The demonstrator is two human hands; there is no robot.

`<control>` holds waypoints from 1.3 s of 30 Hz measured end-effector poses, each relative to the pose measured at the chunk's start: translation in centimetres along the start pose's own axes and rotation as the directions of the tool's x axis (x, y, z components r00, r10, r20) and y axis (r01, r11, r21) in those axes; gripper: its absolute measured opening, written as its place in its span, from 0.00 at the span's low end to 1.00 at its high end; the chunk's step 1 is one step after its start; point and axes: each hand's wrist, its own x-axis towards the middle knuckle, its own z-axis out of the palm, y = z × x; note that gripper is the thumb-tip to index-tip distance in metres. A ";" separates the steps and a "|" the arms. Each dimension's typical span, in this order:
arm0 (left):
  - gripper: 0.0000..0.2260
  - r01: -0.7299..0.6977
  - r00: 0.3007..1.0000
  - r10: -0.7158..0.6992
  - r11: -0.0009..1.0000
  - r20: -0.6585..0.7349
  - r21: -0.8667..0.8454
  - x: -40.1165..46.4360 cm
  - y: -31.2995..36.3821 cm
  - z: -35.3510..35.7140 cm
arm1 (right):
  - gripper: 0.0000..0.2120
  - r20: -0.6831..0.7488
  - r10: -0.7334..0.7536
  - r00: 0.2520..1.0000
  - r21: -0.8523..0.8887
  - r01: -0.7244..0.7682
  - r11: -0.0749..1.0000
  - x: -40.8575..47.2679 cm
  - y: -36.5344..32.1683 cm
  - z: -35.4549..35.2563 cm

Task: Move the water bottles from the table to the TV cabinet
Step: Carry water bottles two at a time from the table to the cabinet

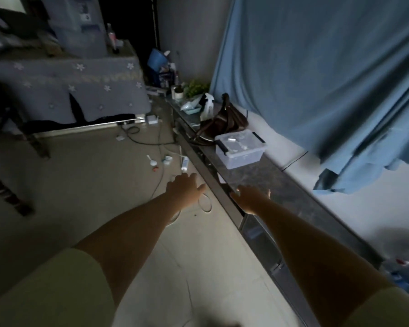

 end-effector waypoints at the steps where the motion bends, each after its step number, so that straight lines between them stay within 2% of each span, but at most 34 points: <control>1: 0.22 0.035 0.999 -0.035 0.999 -0.005 -0.005 -1.2 -2.4 -0.4 | 0.27 0.013 -0.042 0.999 -0.007 0.042 0.999 0.0 -2.4 0.5; 6: 0.24 0.203 0.979 -0.203 0.979 -0.023 -0.008 -5.6 -12.2 -1.9 | 0.27 0.073 -0.162 0.984 -0.090 0.168 0.982 0.4 -12.5 2.4; 13: 0.25 0.451 0.886 -0.458 0.888 -0.077 -0.091 -9.7 -23.5 -4.0 | 0.26 0.125 -0.376 0.918 -0.148 0.392 0.908 2.0 -26.5 3.2; 20: 0.27 0.570 0.817 -0.575 0.817 -0.048 -0.085 -10.6 -31.9 -5.9 | 0.25 0.195 -0.490 0.850 -0.181 0.522 0.833 5.1 -36.5 4.0; 29: 0.25 0.681 0.710 -0.698 0.714 -0.090 -0.164 -6.2 -41.3 -9.9 | 0.25 0.242 -0.581 0.777 -0.126 0.619 0.775 13.7 -48.0 3.3; 31: 0.25 0.684 0.704 -0.703 0.709 -0.099 -0.172 -5.3 -42.6 -10.4 | 0.25 0.258 -0.591 0.764 -0.142 0.635 0.760 15.1 -50.4 3.1; 34: 0.25 0.694 0.695 -0.713 0.699 -0.093 -0.170 -5.0 -44.7 -10.6 | 0.27 0.289 -0.612 0.737 -0.168 0.668 0.725 16.0 -53.7 3.3; 39: 0.25 0.748 0.627 -0.774 0.629 -0.086 -0.212 -5.4 -50.4 -12.1 | 0.28 0.328 -0.667 0.669 -0.192 0.739 0.646 16.0 -60.6 3.9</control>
